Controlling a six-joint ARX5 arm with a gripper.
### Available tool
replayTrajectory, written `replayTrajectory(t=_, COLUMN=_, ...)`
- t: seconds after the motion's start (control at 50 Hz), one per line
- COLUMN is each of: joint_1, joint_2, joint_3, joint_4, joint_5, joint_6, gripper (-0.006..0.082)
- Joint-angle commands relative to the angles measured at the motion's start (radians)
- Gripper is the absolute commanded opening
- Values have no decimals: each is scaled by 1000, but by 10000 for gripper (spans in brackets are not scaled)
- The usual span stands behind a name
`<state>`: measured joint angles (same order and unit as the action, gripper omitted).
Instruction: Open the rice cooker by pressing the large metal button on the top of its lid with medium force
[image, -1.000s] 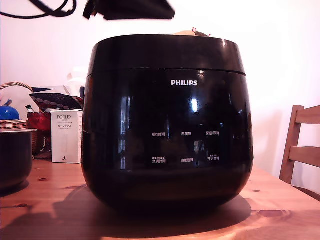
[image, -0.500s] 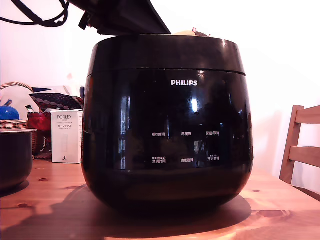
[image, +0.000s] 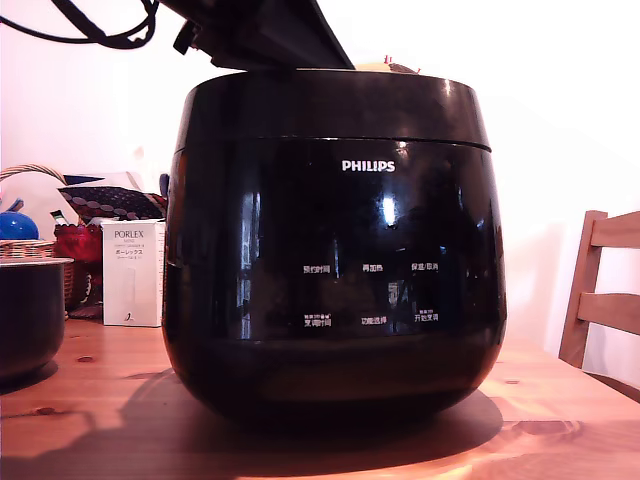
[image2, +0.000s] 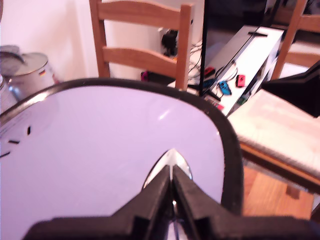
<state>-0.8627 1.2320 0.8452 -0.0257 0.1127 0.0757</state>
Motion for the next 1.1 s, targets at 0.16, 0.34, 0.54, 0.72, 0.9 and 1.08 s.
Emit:
replayTrajectory(t=0.16, joint_1=3, joint_2=53, joint_3=-52, joint_4=-93, joint_5=-24, joint_6=13, gripper=-24)
replayTrajectory(t=0.34, joint_1=2, joint_2=84, joint_3=-52, joint_4=-115, joint_5=-23, joint_6=16, gripper=-24)
replayTrajectory(t=0.54, joint_1=2, joint_2=110, joint_3=-52, joint_4=-142, joint_5=-22, joint_6=16, gripper=-24)
replayTrajectory(t=0.72, joint_1=2, joint_2=111, joint_3=-52, joint_4=-162, joint_5=-16, joint_6=38, gripper=-24)
replayTrajectory(t=0.9, joint_1=2, joint_2=111, joint_3=-52, joint_4=-173, joint_5=-16, joint_6=37, gripper=-24)
replayTrajectory(t=1.08, joint_1=2, joint_2=100, joint_3=-51, joint_4=-111, joint_5=-15, joint_6=36, gripper=-24)
